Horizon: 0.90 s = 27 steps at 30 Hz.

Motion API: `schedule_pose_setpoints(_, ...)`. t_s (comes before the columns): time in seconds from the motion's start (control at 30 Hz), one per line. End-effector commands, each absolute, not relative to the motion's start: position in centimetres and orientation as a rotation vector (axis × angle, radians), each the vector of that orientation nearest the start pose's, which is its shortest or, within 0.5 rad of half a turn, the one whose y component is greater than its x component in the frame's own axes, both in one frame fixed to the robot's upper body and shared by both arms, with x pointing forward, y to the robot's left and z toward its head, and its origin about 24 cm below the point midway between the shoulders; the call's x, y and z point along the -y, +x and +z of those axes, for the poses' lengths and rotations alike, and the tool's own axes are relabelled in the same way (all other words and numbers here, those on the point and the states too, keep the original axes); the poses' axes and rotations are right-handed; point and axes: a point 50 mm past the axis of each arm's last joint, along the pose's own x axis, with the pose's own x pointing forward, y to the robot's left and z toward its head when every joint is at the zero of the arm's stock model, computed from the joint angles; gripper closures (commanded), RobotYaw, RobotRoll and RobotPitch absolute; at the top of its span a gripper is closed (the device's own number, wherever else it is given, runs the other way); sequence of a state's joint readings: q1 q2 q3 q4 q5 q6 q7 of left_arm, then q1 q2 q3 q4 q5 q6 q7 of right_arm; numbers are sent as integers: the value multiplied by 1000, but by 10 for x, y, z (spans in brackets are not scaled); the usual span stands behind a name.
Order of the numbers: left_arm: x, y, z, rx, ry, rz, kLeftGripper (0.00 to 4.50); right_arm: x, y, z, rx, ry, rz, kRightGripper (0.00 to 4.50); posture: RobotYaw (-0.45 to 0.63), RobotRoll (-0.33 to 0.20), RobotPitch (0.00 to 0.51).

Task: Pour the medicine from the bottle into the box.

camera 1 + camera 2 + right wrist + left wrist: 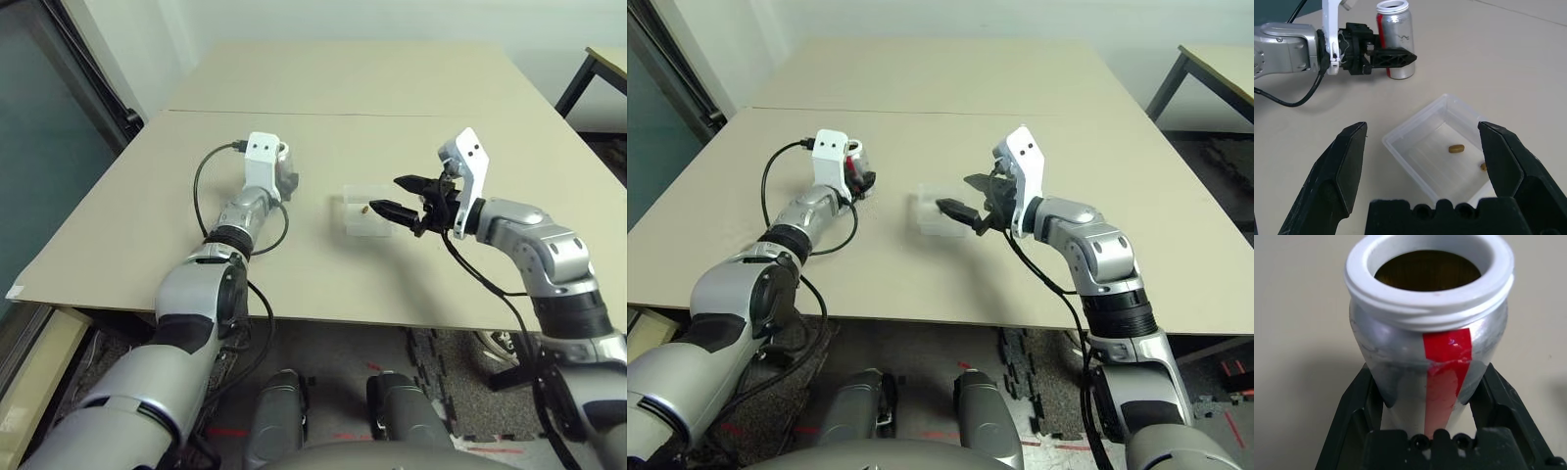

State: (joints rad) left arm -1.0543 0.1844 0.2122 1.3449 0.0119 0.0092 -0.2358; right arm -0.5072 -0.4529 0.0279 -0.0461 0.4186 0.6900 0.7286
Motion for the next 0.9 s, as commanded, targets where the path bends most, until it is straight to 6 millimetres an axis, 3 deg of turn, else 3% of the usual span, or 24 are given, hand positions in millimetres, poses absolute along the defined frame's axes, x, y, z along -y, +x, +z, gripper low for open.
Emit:
schedule_pose_setpoints(0.03,-156,401,83,-333,58,-195,1818,154,308,149,-188,-26,874,0,-97,0,78)
schedule_pose_setpoints(0.23,-155,400,81,-344,58,-201,1818,155,308,149,-190,-21,868,0,-97,0,85)
schedule_pose_setpoints(0.4,-159,402,85,-324,88,-192,11,154,309,149,-188,-19,865,0,-93,0,85)
schedule_pose_setpoints(0.63,-162,404,91,-287,99,-193,11,153,311,150,-184,-17,868,0,-81,0,81)
schedule_pose_setpoints(0.9,-157,401,84,-307,82,-247,11,153,314,152,-180,-15,868,0,-66,0,76)
